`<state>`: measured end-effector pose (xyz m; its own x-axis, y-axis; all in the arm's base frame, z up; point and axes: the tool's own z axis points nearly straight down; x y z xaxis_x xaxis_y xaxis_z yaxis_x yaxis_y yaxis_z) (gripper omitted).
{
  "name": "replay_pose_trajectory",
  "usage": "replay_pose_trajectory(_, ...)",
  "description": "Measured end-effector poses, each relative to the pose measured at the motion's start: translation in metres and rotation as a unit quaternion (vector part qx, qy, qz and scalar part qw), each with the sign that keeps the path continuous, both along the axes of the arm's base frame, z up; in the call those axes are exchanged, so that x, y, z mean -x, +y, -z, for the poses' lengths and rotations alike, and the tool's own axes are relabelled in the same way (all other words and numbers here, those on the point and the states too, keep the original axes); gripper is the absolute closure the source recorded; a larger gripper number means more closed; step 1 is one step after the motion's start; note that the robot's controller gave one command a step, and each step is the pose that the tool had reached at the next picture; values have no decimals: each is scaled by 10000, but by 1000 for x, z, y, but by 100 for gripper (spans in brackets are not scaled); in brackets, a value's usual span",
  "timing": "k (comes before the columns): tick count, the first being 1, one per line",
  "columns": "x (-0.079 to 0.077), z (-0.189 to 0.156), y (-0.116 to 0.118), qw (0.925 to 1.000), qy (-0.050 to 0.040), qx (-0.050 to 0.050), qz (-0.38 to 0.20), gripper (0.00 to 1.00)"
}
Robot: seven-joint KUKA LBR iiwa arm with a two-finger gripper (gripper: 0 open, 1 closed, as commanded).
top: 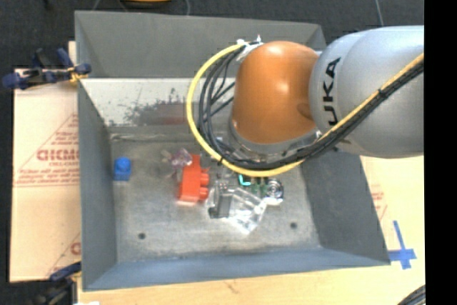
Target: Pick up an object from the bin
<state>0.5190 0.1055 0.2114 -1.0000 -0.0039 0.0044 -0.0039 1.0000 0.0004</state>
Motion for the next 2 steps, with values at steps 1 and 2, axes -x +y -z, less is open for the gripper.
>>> replay_pose_trajectory(1, -114, 145, 49, 9987, -45, 2, -509, 0)
replay_pose_trajectory(2, -132, 109, 23, 9983, -63, -6, 575, 0)
